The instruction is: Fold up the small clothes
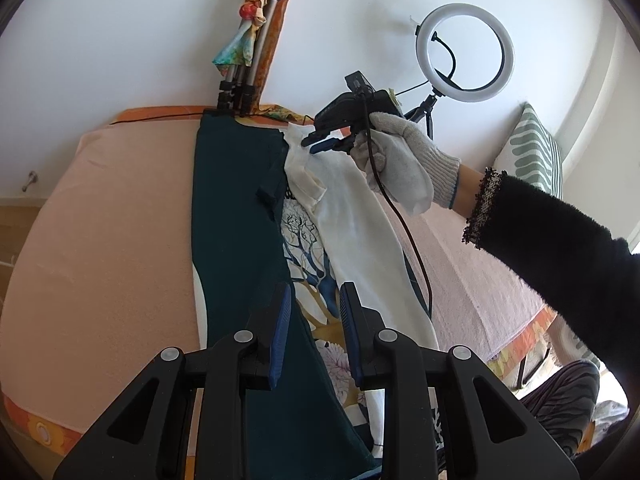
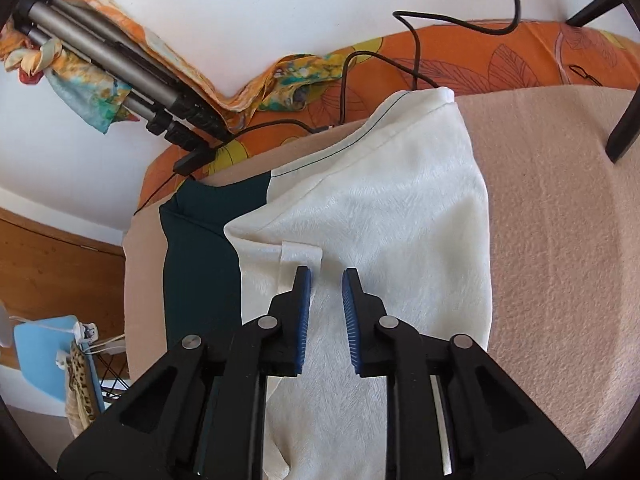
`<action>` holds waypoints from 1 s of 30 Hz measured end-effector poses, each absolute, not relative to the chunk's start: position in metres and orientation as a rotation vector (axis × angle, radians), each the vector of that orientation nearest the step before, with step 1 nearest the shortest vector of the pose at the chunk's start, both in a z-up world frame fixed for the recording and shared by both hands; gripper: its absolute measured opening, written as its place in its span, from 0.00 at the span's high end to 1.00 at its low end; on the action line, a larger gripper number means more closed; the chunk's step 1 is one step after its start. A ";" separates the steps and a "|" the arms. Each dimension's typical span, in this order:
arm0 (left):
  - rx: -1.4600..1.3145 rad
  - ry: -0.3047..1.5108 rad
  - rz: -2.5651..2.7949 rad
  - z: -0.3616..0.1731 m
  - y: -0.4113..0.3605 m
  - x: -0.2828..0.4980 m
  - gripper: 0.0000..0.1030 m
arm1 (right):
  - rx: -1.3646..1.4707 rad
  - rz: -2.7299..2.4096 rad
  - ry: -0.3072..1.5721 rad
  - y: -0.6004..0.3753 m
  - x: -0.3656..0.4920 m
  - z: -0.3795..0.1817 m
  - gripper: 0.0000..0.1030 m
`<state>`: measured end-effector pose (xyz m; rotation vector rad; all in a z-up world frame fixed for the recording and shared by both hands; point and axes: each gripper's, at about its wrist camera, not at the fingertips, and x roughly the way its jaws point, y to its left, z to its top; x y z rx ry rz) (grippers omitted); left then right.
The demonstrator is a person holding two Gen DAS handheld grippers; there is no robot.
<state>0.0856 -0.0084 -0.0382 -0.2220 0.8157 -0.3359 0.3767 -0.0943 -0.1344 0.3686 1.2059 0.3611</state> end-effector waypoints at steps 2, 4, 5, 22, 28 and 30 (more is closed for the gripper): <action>-0.217 0.823 -0.337 -0.040 -0.010 0.086 0.77 | 0.374 0.497 1.187 -0.081 0.371 -0.129 0.81; -0.216 0.824 -0.335 -0.041 -0.010 0.087 0.77 | 0.402 0.654 1.129 -0.070 0.362 -0.111 0.81; -0.215 0.823 -0.332 -0.040 -0.010 0.087 0.77 | 0.392 0.706 1.098 -0.065 0.358 -0.101 0.81; -0.155 0.830 -0.318 -0.041 -0.013 0.087 0.77 | 0.294 0.648 1.016 -0.131 0.284 -0.034 0.80; -0.148 0.851 -0.315 -0.044 -0.006 0.077 0.62 | 0.181 0.585 1.014 -0.160 0.189 -0.008 0.80; -0.149 0.859 -0.315 -0.046 -0.001 0.071 0.62 | 0.148 0.557 1.011 -0.166 0.152 -0.006 0.80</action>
